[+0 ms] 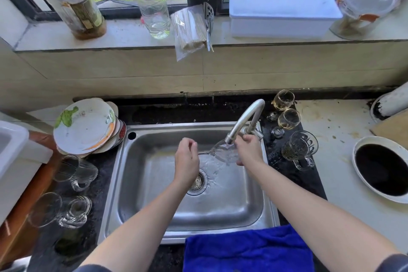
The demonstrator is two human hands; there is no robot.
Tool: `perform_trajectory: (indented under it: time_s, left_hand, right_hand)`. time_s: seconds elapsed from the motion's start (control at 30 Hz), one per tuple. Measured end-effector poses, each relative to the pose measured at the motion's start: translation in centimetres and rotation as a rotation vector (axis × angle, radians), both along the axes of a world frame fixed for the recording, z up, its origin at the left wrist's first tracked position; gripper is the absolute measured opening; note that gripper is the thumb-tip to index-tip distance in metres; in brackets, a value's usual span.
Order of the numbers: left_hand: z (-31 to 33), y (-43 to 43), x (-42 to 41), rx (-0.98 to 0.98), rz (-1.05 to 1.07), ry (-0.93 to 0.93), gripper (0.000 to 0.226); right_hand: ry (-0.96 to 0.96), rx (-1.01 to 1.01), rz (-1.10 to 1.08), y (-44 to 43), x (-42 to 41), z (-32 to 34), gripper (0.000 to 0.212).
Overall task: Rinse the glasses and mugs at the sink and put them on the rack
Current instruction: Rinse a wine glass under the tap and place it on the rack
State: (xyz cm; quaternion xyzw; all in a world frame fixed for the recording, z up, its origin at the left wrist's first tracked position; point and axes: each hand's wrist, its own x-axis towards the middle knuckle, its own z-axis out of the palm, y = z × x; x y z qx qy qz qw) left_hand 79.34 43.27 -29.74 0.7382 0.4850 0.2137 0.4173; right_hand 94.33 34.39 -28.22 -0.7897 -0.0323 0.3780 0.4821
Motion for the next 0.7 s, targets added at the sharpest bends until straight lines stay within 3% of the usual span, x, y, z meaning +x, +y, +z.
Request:
perform_trajectory:
  time_s: [0.1,0.13,0.23,0.27,0.33,0.4,0.47,0.5,0.53,0.6,0.63,0.7]
  left_hand:
    - [0.4,0.3,0.3,0.036,0.018,-0.034,0.013]
    - [0.3,0.7,0.1,-0.057,0.043,-0.055,0.012]
    - [-0.2,1.2,-0.3,-0.573,0.143,-0.062,0.02]
    - [-0.1,0.9,-0.2,-0.633,0.16,-0.034,0.022]
    - [0.1,0.4,-0.1,-0.431,0.123,-0.033,0.025]
    - [0.9,0.3,-0.1,-0.089,0.024,-0.045,0.027]
    - [1.5,0.6,0.1,0.098,-0.06,-0.07,0.026]
    - [1.4,0.8,0.3,0.108,-0.057,-0.072,0.025]
    - [1.4,1.0,0.5,0.052,-0.025,-0.075,0.025]
    - [1.0,1.6,0.5,-0.197,0.076,-0.11,0.024]
    - [0.8,1.9,0.4,-0.331,0.119,-0.133,0.022]
    - [0.7,2.2,0.4,-0.528,0.171,-0.133,0.008]
  right_hand:
    - [0.071,0.015,0.057,0.2,-1.4,-0.3,0.032]
    - [0.053,0.047,0.103,0.0,-1.5,-0.4,0.031]
    - [-0.221,0.17,0.338,-0.3,-1.3,-0.2,0.029]
    - [-0.254,0.176,0.367,-0.2,-1.2,-0.2,0.027]
    - [-0.09,0.126,0.302,0.3,-0.7,0.4,0.021]
    - [0.359,-0.016,0.227,0.2,-0.2,1.3,0.028]
    - [0.541,-0.08,0.17,0.0,-0.2,1.8,0.032]
    - [0.47,-0.058,0.139,0.0,-0.6,1.5,0.028]
    - [0.269,-0.022,0.127,0.2,-1.0,1.0,0.024]
    - [-0.13,0.055,0.217,0.4,-1.4,1.2,0.025]
    - [-0.159,0.091,0.283,0.2,-1.2,1.5,0.028]
    - [0.035,0.143,0.375,-0.3,-0.2,2.4,0.033]
